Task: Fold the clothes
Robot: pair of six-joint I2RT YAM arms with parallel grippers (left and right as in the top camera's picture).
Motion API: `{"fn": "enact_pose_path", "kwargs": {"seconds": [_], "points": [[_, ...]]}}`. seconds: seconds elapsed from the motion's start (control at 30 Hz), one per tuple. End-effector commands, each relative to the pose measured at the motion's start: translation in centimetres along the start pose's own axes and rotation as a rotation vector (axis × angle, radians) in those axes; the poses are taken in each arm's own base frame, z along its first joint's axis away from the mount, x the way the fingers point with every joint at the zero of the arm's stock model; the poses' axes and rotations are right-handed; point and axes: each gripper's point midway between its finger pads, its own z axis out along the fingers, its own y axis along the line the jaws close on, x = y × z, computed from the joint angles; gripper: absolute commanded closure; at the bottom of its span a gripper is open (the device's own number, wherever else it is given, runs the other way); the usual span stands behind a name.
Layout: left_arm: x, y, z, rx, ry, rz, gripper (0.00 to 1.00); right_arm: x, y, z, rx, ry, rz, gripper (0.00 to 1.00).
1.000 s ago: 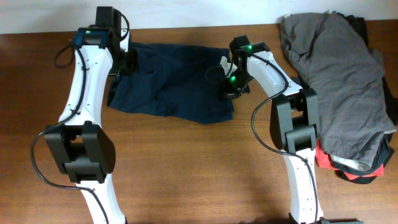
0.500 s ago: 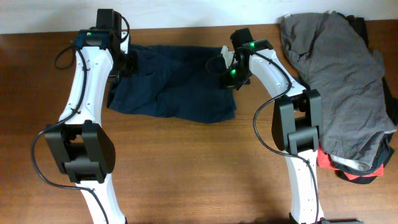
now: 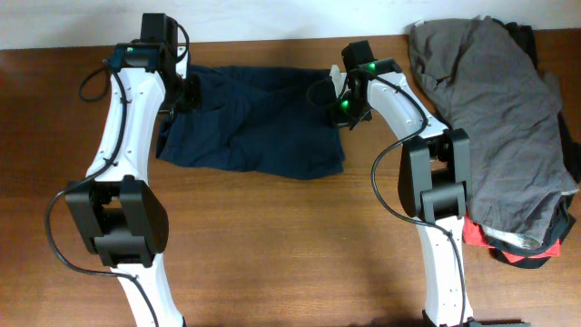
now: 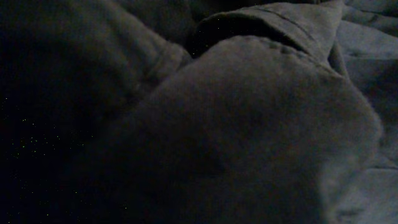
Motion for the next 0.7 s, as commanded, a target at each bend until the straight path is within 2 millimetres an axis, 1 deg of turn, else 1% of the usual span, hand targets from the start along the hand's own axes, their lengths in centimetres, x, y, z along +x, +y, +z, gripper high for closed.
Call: {"fn": "enact_pose_path", "kwargs": {"seconds": [0.0, 0.13, 0.4, 0.5, 0.6, 0.67], "points": [[0.2, -0.1, -0.9, -0.004, -0.004, -0.008, 0.99, 2.1, -1.0, 3.2, -0.001, 0.084, 0.034, 0.96], [0.3, -0.8, -1.2, 0.021, 0.004, -0.001, 0.99, 2.6, -1.2, 3.8, -0.002, 0.104, 0.041, 0.96], [-1.0, -4.0, -2.9, 0.083, -0.052, 0.035, 0.99, 3.2, -1.0, 4.3, -0.023, 0.128, 0.049, 0.96], [-1.5, -6.1, -3.5, 0.109, -0.081, 0.049, 0.99, 3.2, -1.0, 4.3, -0.024, 0.130, 0.050, 0.96], [-2.0, -9.2, -3.9, 0.168, -0.117, 0.073, 0.99, 3.2, -0.8, 4.3, -0.035, 0.131, 0.050, 0.96], [-2.3, -10.8, -4.2, 0.188, -0.142, 0.070, 0.99, 3.3, -0.6, 4.2, -0.044, 0.132, 0.051, 0.96]]}}
